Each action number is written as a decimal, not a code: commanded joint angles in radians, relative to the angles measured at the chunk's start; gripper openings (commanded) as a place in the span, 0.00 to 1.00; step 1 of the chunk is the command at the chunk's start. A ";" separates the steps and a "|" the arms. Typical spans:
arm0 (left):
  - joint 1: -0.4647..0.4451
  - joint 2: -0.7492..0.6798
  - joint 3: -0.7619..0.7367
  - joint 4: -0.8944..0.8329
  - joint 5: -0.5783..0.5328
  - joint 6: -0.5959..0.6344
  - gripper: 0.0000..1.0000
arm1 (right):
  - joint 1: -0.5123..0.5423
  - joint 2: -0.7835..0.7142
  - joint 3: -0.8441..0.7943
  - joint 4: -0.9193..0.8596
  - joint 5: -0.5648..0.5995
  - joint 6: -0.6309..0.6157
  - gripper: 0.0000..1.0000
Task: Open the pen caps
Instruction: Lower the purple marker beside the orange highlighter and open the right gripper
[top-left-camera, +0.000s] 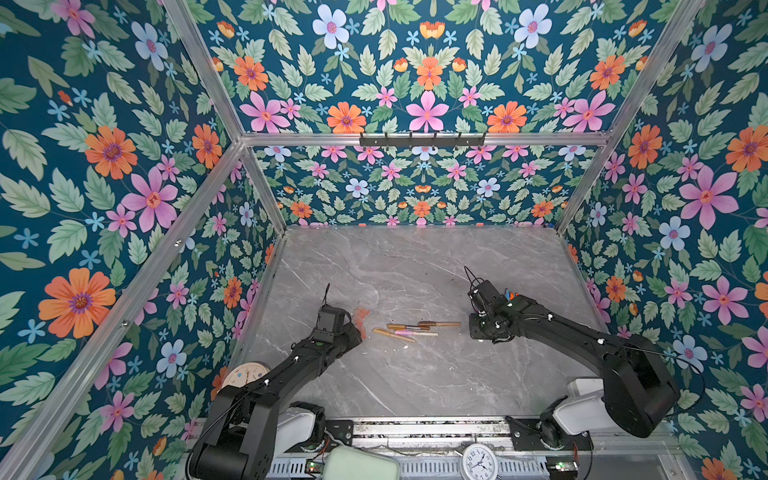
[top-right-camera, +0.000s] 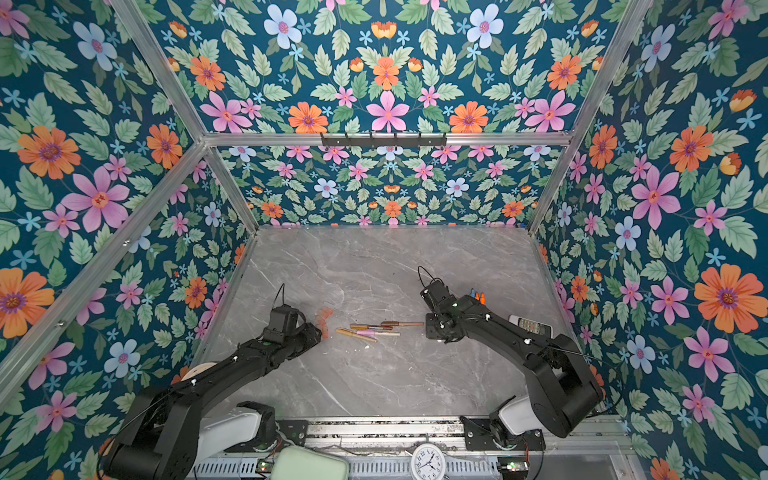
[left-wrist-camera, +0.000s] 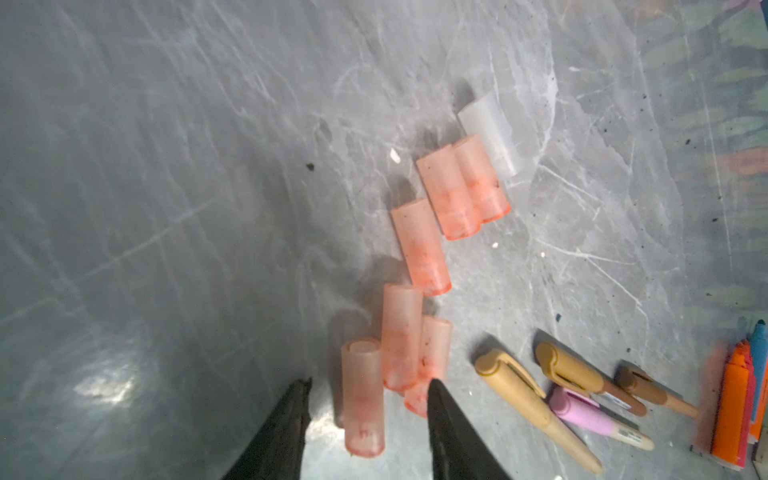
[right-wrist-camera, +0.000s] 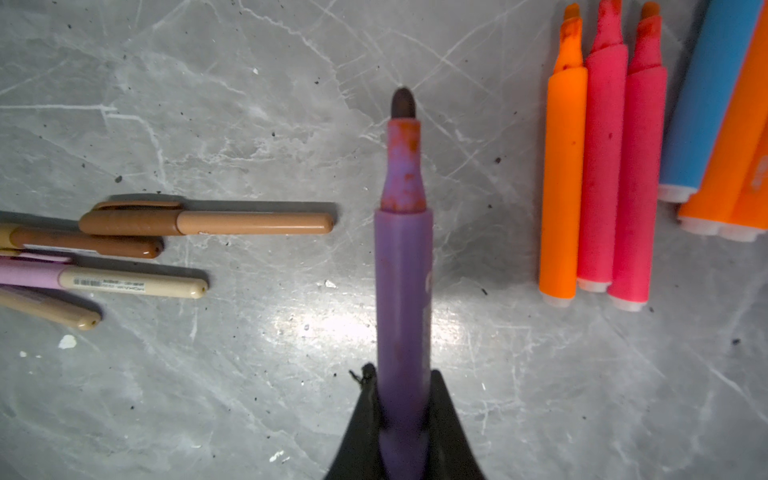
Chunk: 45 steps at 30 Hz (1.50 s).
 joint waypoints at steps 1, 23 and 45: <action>0.001 -0.006 0.005 -0.021 -0.001 0.011 0.51 | 0.001 0.002 0.005 -0.004 0.004 -0.002 0.00; 0.001 -0.314 0.481 -0.381 0.156 0.241 0.51 | -0.135 0.351 0.245 -0.177 0.104 -0.135 0.00; 0.001 -0.352 0.446 -0.435 0.110 0.306 0.49 | -0.139 0.333 0.267 -0.187 0.170 -0.130 0.32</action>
